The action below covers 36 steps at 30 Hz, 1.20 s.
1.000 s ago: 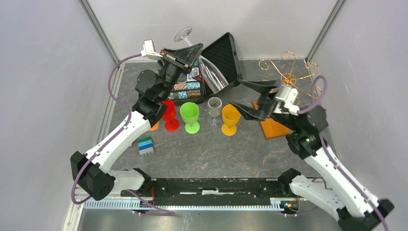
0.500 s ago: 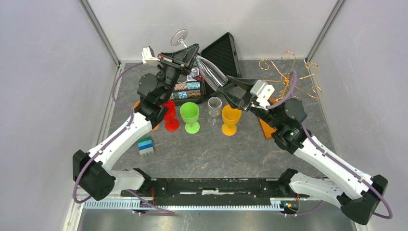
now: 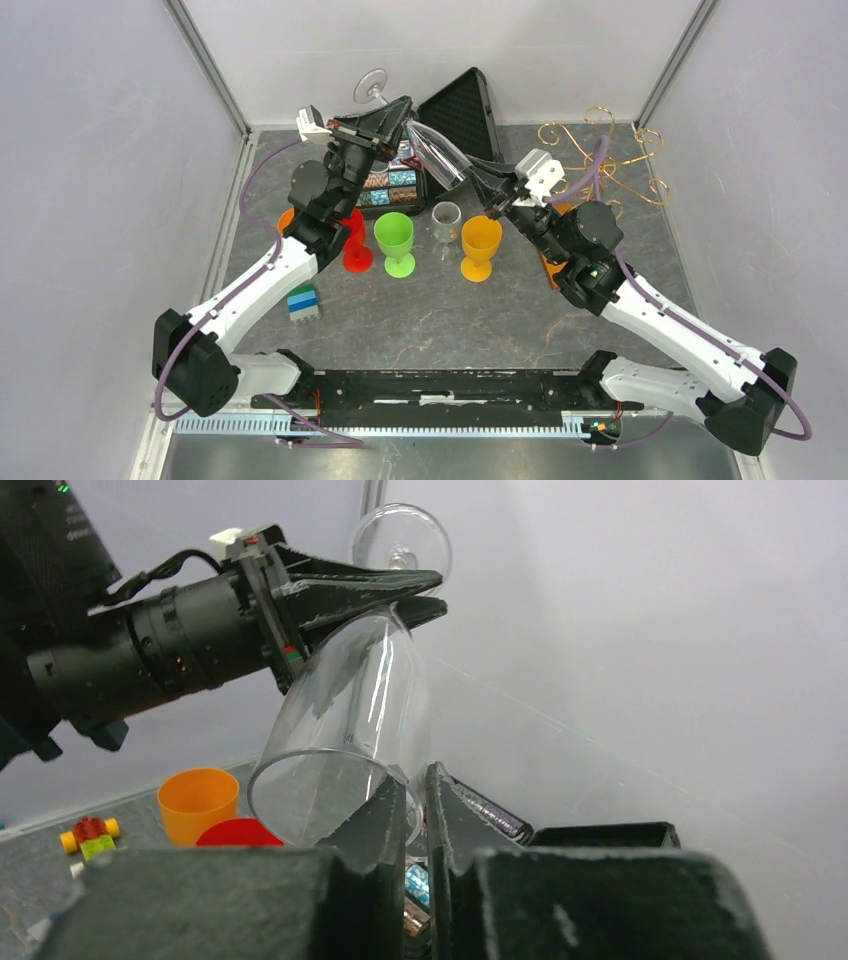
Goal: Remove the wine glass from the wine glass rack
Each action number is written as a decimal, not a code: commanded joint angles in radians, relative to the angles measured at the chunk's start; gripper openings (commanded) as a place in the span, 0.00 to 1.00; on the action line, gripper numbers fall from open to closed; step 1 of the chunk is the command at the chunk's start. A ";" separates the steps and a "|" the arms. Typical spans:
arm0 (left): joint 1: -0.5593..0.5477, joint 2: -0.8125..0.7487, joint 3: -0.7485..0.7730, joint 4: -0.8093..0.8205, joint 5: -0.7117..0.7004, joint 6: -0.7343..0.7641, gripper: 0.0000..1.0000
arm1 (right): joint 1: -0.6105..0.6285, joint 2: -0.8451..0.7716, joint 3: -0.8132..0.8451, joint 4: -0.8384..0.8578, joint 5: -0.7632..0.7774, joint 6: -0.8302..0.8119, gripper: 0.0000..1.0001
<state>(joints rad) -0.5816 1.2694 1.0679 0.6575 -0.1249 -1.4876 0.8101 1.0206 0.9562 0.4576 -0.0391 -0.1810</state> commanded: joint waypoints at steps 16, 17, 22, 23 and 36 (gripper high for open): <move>0.006 -0.075 -0.114 0.226 0.221 0.018 0.90 | 0.006 -0.010 0.220 -0.136 0.192 0.210 0.00; 0.008 -0.081 -0.128 0.223 0.247 0.020 0.92 | 0.006 -0.020 0.234 -0.170 0.201 0.217 0.00; 0.026 -0.154 -0.182 0.169 0.398 0.119 1.00 | 0.006 -0.040 0.375 -0.481 0.218 0.221 0.00; 0.029 -0.180 -0.183 0.122 0.421 0.164 1.00 | 0.006 -0.038 0.415 -0.579 0.223 0.220 0.00; 0.029 -0.540 0.051 -0.975 0.237 1.048 1.00 | 0.006 0.007 0.630 -1.340 0.002 0.176 0.00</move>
<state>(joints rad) -0.5571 0.8043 1.0657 0.0002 0.2428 -0.7525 0.8116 1.0157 1.5799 -0.6647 0.0795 0.0174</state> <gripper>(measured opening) 0.993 0.025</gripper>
